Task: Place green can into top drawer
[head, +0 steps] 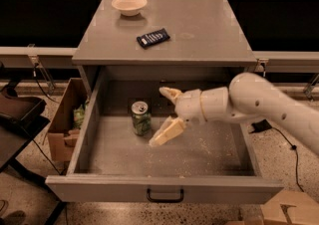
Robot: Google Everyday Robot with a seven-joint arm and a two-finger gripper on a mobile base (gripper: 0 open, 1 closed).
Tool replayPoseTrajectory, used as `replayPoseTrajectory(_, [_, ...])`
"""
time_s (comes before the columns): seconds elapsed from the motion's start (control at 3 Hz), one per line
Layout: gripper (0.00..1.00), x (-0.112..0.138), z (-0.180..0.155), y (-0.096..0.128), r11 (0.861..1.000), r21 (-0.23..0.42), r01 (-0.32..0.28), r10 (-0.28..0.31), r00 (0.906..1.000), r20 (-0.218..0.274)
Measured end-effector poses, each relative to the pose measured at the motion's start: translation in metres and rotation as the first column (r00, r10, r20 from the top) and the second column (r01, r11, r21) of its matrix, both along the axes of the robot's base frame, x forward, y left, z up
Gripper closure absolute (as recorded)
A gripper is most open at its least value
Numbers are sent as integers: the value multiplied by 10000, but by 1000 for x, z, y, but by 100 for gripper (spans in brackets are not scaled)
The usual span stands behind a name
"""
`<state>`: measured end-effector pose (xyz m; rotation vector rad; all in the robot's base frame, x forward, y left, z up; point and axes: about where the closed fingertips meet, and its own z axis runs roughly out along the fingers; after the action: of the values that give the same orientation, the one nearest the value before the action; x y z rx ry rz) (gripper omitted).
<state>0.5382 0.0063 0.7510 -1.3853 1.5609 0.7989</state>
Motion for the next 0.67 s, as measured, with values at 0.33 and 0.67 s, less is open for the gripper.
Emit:
replayPoseTrajectory(0.33, [0,-2,49,-34,9814,-1872,420,-416,9991,60])
replayPoseTrajectory(0.67, [0,6,115,-69,9001,-3996,1739,-1431,9840,1058])
